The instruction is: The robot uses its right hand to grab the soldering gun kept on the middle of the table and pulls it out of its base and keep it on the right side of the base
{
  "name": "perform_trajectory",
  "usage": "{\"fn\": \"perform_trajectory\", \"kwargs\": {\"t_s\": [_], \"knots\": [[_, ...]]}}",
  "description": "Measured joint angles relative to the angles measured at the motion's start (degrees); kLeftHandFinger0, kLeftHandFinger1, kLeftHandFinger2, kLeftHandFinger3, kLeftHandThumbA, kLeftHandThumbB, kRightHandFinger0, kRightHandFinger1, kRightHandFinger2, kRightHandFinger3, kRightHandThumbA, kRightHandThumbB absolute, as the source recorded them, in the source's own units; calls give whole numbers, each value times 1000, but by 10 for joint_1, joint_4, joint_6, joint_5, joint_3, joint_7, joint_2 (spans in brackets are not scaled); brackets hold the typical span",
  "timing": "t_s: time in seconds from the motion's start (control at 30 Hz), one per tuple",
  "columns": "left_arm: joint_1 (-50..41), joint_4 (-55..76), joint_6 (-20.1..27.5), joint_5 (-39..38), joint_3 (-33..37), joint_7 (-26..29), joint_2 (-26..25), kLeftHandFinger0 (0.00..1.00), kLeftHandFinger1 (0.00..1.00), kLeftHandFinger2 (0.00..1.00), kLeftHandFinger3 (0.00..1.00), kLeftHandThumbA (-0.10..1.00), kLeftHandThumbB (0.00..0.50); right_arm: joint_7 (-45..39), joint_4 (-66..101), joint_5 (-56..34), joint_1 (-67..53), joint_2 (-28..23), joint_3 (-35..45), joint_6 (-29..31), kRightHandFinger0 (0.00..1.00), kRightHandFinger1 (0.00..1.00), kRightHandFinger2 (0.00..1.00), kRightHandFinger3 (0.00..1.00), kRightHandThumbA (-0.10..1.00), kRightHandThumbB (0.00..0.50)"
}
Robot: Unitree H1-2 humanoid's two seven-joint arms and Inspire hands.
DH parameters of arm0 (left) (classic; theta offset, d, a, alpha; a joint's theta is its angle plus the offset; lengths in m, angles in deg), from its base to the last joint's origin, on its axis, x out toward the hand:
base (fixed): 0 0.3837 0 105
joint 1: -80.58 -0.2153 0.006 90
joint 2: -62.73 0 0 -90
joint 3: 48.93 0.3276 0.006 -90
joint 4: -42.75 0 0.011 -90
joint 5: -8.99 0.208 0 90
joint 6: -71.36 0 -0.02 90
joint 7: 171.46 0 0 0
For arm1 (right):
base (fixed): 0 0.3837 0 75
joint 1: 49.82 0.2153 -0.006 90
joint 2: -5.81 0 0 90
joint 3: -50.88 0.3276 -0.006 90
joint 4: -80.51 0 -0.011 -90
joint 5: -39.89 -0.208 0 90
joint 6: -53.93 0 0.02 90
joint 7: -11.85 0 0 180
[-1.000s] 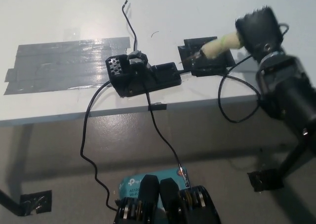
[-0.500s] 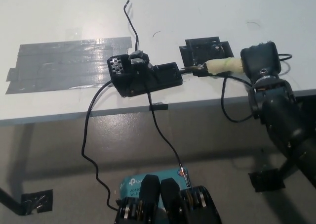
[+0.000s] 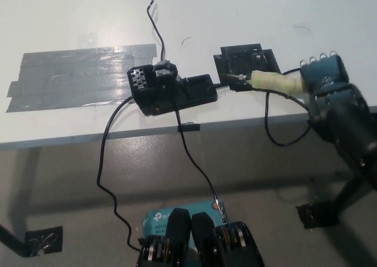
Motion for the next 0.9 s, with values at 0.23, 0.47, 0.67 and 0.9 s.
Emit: {"fn": "perform_trajectory", "kwargs": {"t_s": [0.23, 0.47, 0.67, 0.9], "knots": [[0, -1, 0, 0, -1, -8, 0, 365, 477, 638, 839, 574, 233, -85, 50, -56, 18, 1, 62, -8, 1000, 1000, 1000, 1000, 561, 500], [0, -1, 0, 0, -3, -10, -3, 361, 470, 633, 809, 580, 246, -158, 133, -100, 34, -20, 102, -12, 1000, 1000, 1000, 1000, 555, 500], [-7, -1, 0, 0, -5, -11, -5, 513, 554, 668, 866, 598, 228, -220, 251, -159, 14, -87, 153, -13, 1000, 1000, 1000, 1000, 491, 500], [-12, -3, 0, 0, -6, -14, -7, 401, 503, 629, 811, 583, 239, -292, 379, -234, -74, -176, 216, -29, 1000, 1000, 1000, 1000, 478, 500]]}}
